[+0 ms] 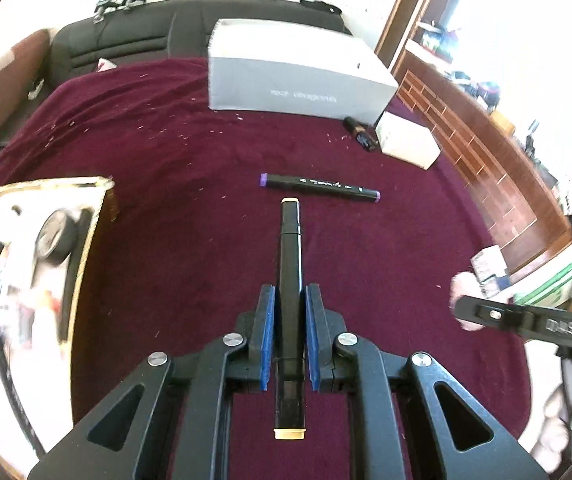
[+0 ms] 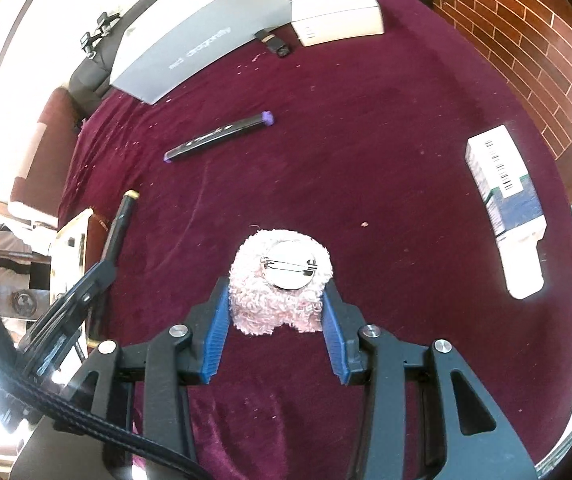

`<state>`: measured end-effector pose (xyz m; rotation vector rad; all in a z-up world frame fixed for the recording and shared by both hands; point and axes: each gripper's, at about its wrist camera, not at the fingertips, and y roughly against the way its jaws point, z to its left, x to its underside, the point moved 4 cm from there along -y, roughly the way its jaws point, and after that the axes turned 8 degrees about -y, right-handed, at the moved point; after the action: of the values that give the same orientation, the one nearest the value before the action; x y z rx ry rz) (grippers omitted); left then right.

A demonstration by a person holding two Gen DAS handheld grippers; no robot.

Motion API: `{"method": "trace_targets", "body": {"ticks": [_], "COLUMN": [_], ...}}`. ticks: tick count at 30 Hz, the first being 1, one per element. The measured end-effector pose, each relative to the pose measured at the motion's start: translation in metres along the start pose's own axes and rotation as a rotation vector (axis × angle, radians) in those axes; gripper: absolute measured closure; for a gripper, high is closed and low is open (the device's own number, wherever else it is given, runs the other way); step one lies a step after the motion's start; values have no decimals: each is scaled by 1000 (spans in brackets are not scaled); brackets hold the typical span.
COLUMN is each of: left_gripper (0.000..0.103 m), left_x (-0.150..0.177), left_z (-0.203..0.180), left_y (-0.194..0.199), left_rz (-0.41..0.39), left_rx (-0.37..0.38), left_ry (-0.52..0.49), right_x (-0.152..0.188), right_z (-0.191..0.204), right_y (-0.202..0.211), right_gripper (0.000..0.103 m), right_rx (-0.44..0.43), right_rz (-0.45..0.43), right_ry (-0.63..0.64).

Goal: Organize objects
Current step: 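Carry the marker and pink item into the tray and open both grippers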

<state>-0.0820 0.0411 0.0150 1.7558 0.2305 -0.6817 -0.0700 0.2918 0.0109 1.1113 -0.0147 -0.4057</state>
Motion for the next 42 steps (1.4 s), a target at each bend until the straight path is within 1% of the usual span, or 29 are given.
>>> {"method": "trace_targets", "body": {"ticks": [5,9,12,14,17,20,24,28,31,35,38,42], "left_gripper": [92,92,91,91,91,91,91,91,91,91,91,91], "left_x": [21,41,60,75,97,118,140,156,162,164,165,165], "left_z": [24,48,73,94,125,156,186,207,219,226,233,240], "left_y": [50,81,99,109,120,125,126,119,109,99,95,92], "left_rz": [-50,-81,-82,-80,-70,-54,-29,-4,16,40,48,54], "left_rx": [6,-44,-95,-120,-177,-219,-237,-233,-212,-198,-195,-220], "left_ry": [52,86,129,175,226,286,333,353,352,330,315,296], "right_x": [12,26,37,46,61,78,104,137,158,182,196,210], "right_z": [19,42,62,81,111,144,188,233,258,284,296,304], "right_y": [2,-3,-10,-18,-29,-40,-57,-79,-93,-111,-123,-145], "right_gripper": [62,62,62,62,62,62,61,61,61,61,61,61], "right_rx": [-29,-56,-73,-90,-114,-132,-157,-173,-171,-150,-110,-18], "right_rz": [14,44,65,86,120,151,209,276,310,340,354,365], "right_ry": [33,72,107,138,189,251,325,410,459,514,558,620]}}
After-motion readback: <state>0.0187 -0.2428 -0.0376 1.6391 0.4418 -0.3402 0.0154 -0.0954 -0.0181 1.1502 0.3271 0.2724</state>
